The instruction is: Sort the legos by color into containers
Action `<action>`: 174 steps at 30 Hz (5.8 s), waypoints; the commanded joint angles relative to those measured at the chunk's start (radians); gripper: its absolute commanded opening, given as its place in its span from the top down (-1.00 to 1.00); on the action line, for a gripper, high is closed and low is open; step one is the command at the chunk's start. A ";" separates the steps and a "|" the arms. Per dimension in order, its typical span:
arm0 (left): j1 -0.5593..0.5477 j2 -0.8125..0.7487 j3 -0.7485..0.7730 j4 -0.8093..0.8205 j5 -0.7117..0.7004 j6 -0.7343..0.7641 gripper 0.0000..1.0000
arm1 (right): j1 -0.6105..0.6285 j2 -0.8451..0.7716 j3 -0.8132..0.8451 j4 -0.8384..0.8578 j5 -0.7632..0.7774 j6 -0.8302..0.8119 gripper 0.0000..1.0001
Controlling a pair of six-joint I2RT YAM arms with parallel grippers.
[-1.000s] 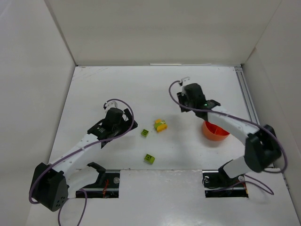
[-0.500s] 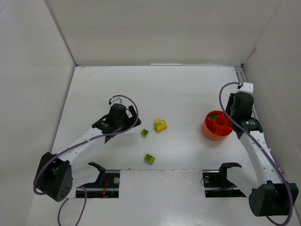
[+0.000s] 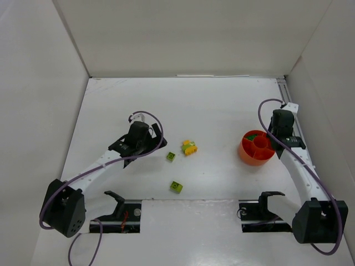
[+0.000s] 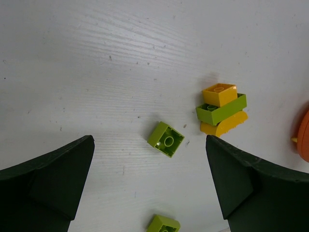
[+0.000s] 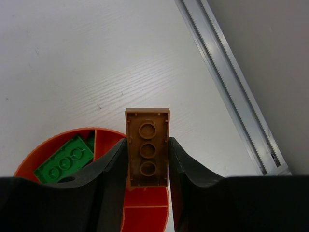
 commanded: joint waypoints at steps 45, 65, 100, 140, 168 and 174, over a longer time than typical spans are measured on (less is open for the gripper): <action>0.005 0.023 0.039 0.038 0.021 0.006 -1.00 | -0.007 -0.046 -0.019 -0.039 -0.185 -0.035 0.18; 0.005 0.014 0.063 0.071 0.082 0.080 -1.00 | -0.021 -0.050 0.099 -0.122 -0.145 -0.007 -0.02; 0.005 0.431 0.689 -0.185 0.120 0.262 -1.00 | -0.587 0.423 0.015 0.056 -0.346 0.243 -0.77; 0.005 0.473 0.778 -0.235 0.104 0.290 -0.97 | -0.596 0.440 0.012 0.064 -0.363 -0.041 0.47; 0.005 0.493 0.789 -0.173 0.122 0.290 -0.97 | -0.263 -0.289 -0.083 0.332 -0.458 -0.200 0.62; 0.005 0.482 0.735 -0.104 0.131 0.290 -0.97 | -0.190 -0.229 -0.084 0.332 -0.438 -0.211 0.60</action>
